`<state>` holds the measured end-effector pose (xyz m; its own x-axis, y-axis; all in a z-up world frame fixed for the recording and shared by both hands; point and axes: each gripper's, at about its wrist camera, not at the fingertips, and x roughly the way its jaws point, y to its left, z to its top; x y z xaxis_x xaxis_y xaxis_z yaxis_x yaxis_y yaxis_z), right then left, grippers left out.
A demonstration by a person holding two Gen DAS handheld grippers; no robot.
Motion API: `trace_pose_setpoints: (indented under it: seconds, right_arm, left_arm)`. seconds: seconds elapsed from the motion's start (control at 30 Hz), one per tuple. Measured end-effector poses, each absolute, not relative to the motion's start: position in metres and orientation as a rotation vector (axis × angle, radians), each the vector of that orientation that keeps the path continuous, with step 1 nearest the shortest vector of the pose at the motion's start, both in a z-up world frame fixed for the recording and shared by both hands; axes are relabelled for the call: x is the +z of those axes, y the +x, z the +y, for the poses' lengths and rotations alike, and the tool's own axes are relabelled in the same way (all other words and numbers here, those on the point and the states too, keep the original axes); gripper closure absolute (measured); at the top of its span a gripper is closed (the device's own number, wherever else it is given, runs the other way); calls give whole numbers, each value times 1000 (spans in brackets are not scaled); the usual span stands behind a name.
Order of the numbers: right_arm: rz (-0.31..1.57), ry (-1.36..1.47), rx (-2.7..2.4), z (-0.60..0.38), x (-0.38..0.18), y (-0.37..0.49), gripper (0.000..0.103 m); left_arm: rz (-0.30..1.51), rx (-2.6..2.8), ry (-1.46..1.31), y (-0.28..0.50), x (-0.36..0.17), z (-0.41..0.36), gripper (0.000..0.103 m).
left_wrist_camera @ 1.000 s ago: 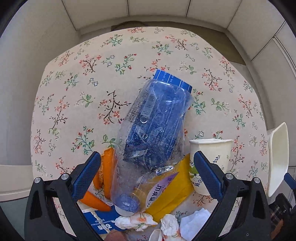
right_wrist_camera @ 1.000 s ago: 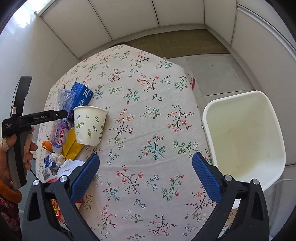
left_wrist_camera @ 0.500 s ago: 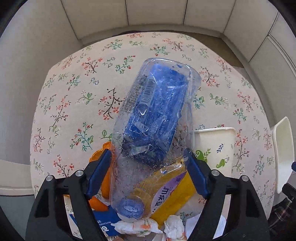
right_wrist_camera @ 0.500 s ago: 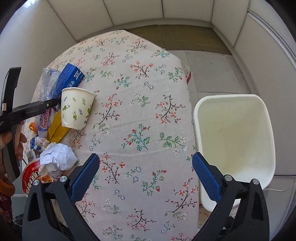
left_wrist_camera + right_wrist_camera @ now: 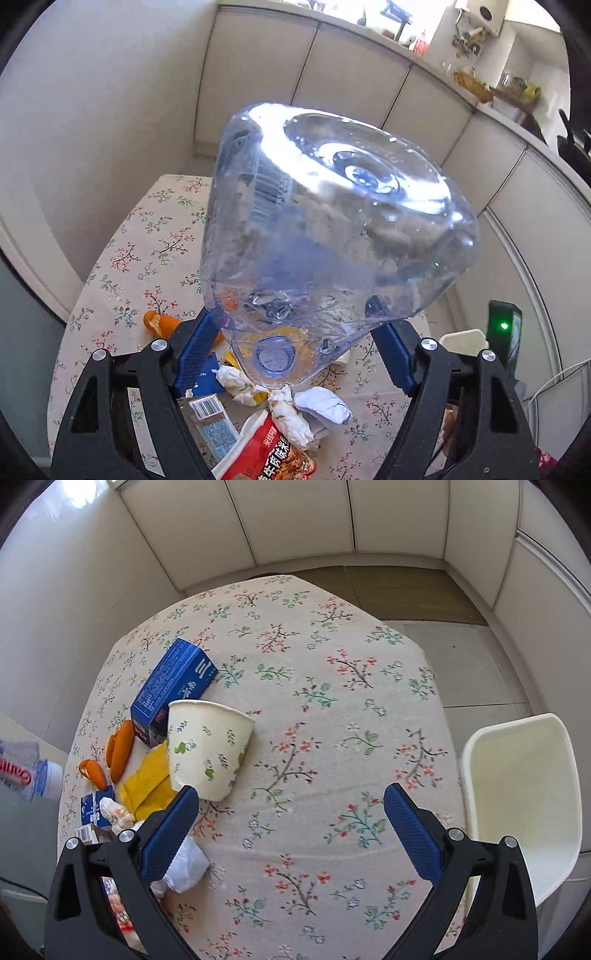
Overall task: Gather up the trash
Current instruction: 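Grasp the white paper cup with the right tool while the left tool holds the bottle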
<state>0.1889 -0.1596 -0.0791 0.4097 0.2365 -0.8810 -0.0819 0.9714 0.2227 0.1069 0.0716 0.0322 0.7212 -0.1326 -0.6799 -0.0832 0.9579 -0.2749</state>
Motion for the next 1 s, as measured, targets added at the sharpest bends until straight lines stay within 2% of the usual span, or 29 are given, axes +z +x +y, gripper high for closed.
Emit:
trace_pose_setpoints:
  seconds: [0.1,0.57,0.8,0.93,1.0]
  right_arm:
    - [1137,167,194,-143,-86,201,6]
    - [1252,282,174,-100,-133,255,6]
    - [1181,193,119,-87,-128,258,6]
    - [1280,213,134,-88,-145,260,5]
    - [1265,177,142,-86,-149,258,8]
  left_arm:
    - [729,6,-311,92,29,79,28]
    - [760,13,-457,102,24,105,28]
    - [781,49,-506,99,22,118,28]
    - [793,51,-508,98,21,119,27]
    - [803,47,-518,99,19,120,27]
